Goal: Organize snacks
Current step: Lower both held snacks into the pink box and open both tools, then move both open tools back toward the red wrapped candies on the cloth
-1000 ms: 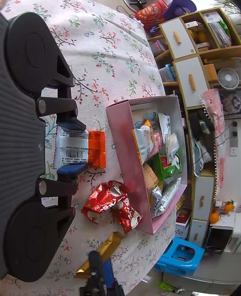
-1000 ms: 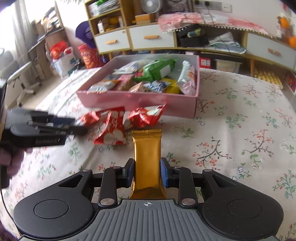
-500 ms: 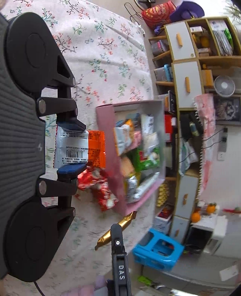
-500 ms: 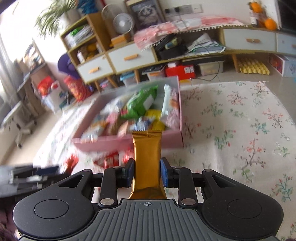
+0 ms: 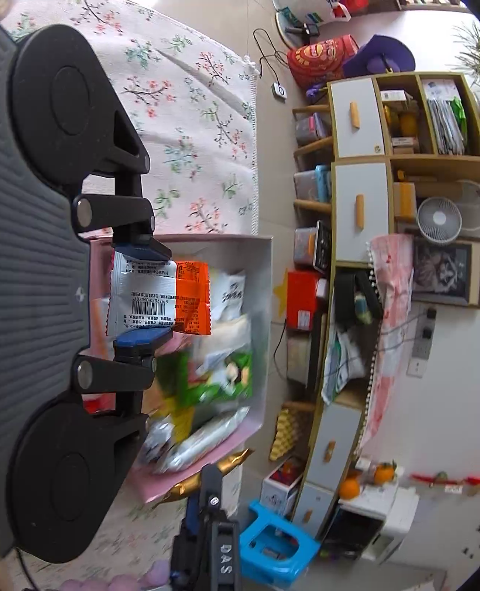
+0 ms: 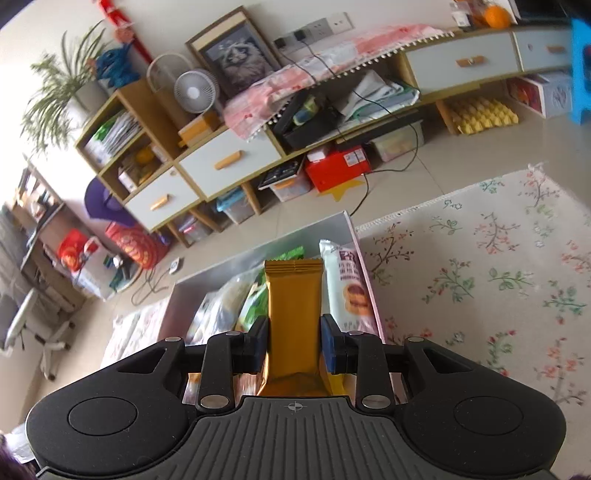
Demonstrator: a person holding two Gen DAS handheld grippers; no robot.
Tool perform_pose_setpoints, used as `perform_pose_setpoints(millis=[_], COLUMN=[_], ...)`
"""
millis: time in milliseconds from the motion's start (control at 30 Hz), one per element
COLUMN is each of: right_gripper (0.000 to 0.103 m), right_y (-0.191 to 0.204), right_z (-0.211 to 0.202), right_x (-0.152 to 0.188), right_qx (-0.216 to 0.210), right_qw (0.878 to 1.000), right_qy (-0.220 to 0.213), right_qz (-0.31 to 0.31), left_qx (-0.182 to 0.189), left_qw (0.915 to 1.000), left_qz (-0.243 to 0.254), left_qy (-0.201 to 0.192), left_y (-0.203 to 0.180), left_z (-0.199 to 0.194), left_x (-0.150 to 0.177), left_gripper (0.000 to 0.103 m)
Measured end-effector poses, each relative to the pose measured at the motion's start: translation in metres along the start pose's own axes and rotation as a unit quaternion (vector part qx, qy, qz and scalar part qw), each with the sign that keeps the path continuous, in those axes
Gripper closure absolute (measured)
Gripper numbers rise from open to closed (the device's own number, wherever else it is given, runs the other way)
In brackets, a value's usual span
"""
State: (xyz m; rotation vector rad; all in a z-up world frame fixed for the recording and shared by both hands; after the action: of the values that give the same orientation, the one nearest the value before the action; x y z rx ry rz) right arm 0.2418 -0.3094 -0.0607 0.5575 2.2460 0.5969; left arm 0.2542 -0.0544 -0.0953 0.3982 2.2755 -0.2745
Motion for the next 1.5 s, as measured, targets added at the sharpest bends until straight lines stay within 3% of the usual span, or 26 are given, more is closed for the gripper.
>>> perform_pose_setpoints(millis=[233,400,467,500,533,567,600,767,833,1100,1500], right_gripper=[0.074,0.069,0.069,0.066,0.060,0.047,0.044,0.044,0.041,0.025,0.018], right_y=[-0.014,-0.015,-0.016,-0.016,-0.016,-0.016,-0.016,-0.008,-0.004,0.009,-0.002], right_z=[0.019,0.026,0.026,0.026,0.026,0.024,0.022,0.014,0.009,-0.017,-0.054], right_x=[-0.009,-0.008,-0.009,-0.009,-0.009,-0.010,-0.011,-0.011,-0.009,-0.001,0.036], right_qx=[-0.015,-0.019,-0.023,-0.029,-0.034,-0.039,-0.042,-0.036,-0.031,0.027,0.090], right_qw=[0.999,0.999,0.999,0.999,0.999,0.998,0.998,0.999,0.999,0.998,0.992], right_qy=[-0.002,-0.002,-0.005,-0.003,0.001,0.001,-0.001,0.002,0.007,0.025,0.063], right_qz=[0.038,0.028,0.031,0.035,0.042,0.048,0.049,0.025,0.011,-0.056,-0.059], left_qx=[-0.020,-0.022,-0.027,-0.029,-0.028,-0.026,-0.026,-0.034,-0.035,-0.051,-0.053], left_qw=[0.9996,0.9995,0.9993,0.9992,0.9993,0.9993,0.9992,0.9990,0.9990,0.9986,0.9922], left_qz=[0.017,0.020,0.018,0.017,0.015,0.013,0.013,0.020,0.021,0.003,-0.074], left_qy=[-0.009,-0.012,-0.016,-0.020,-0.022,-0.025,-0.026,-0.019,-0.019,0.010,0.085], left_y=[0.001,0.001,0.001,0.000,-0.002,-0.002,-0.003,-0.007,-0.008,-0.010,-0.018], left_z=[0.009,0.013,0.013,0.012,0.013,0.011,0.010,0.005,-0.002,-0.024,-0.050], left_x=[0.002,0.000,0.001,0.001,0.000,0.000,0.001,0.003,0.005,0.018,0.053], left_gripper=[0.066,0.063,0.058,0.050,0.040,0.036,0.034,0.019,0.011,0.002,0.001])
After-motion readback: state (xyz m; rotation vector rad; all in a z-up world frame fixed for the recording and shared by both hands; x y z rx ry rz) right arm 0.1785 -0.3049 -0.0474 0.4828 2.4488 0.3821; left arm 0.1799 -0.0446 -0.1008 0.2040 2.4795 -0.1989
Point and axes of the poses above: each gripper's, at about its wrist camera, not at the fingertips, and z roughly the way its jaws point, y to its left, x to its underside, the point moved 8 cm from there along z, roughly the way its jaws point, and after that the axes turned 2 degrees about z, right-handed, at the moved point
